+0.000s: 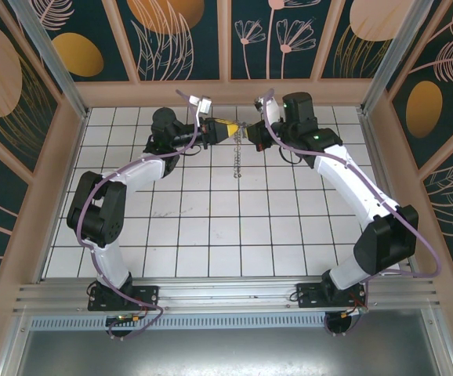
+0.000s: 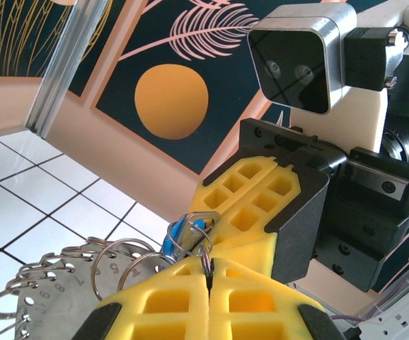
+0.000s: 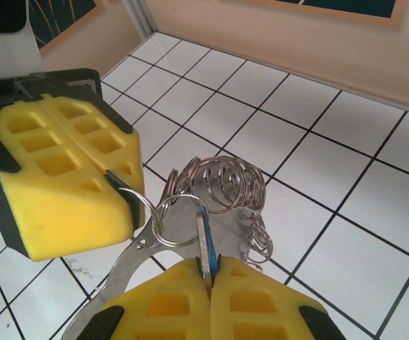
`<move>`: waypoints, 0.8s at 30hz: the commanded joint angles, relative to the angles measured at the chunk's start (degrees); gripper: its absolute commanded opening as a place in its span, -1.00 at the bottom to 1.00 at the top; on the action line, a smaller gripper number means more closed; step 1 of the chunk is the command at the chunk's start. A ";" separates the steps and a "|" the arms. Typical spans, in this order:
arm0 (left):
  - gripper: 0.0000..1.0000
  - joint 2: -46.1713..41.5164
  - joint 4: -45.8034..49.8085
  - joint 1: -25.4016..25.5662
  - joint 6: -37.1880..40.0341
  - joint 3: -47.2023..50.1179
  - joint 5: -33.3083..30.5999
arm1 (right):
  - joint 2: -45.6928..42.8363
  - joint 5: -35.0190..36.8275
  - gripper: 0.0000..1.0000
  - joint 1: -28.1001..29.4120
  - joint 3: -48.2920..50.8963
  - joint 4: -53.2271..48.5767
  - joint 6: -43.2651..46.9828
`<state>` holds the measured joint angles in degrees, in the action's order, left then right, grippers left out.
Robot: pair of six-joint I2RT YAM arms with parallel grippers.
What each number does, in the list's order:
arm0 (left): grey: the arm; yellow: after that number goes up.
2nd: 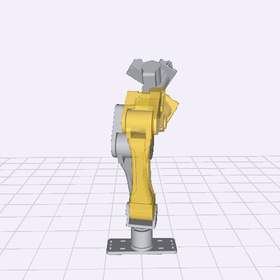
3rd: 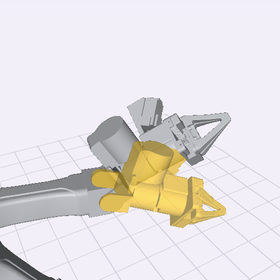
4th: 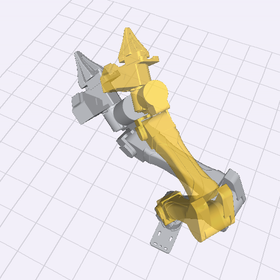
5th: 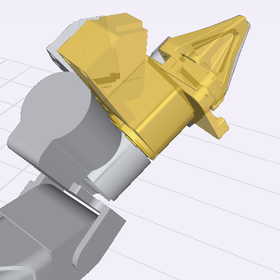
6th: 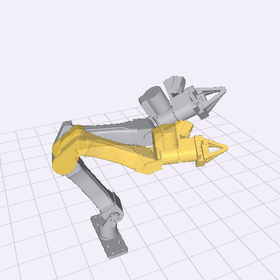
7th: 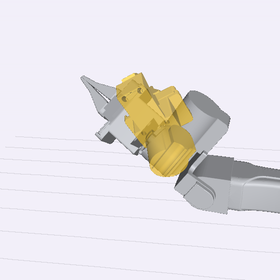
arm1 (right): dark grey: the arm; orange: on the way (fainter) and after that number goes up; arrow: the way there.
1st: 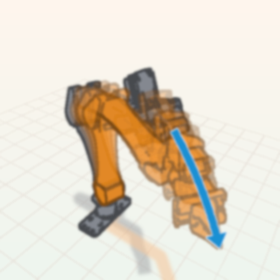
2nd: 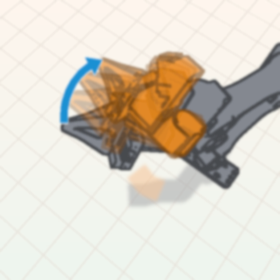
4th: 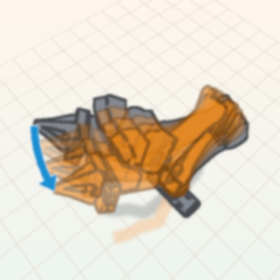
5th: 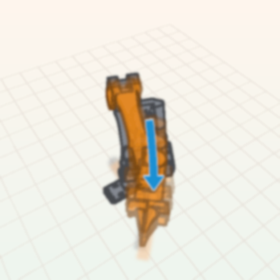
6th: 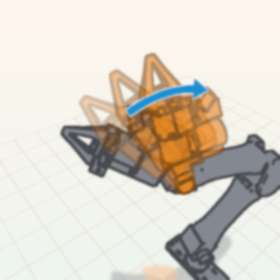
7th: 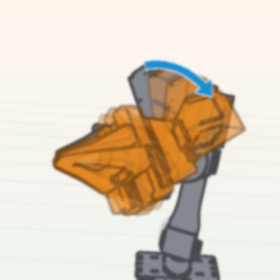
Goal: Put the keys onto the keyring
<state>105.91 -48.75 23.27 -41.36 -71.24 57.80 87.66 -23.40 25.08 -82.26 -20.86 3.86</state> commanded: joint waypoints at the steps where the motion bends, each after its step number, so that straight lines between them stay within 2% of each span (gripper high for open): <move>1: -0.97 -0.98 -2.31 -0.06 0.40 -0.74 1.69 | -1.88 7.74 -1.00 -0.88 -2.28 -0.23 0.18; 11: -0.56 -0.71 -2.55 -0.06 0.23 -0.81 1.81 | -2.02 12.78 -1.00 0.15 -3.00 1.51 -0.44; 18: -0.50 -0.66 -2.64 -0.37 0.42 -0.59 0.32 | 0.17 16.54 -1.00 0.66 -5.16 0.15 1.02; 24: -0.46 -1.55 -3.80 -1.89 -1.01 1.46 -4.70 | 4.20 18.58 -1.00 1.31 -9.32 -3.84 3.07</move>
<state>105.91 -49.74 22.65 -41.67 -71.05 56.14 89.97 -6.98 25.54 -88.62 -22.94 5.15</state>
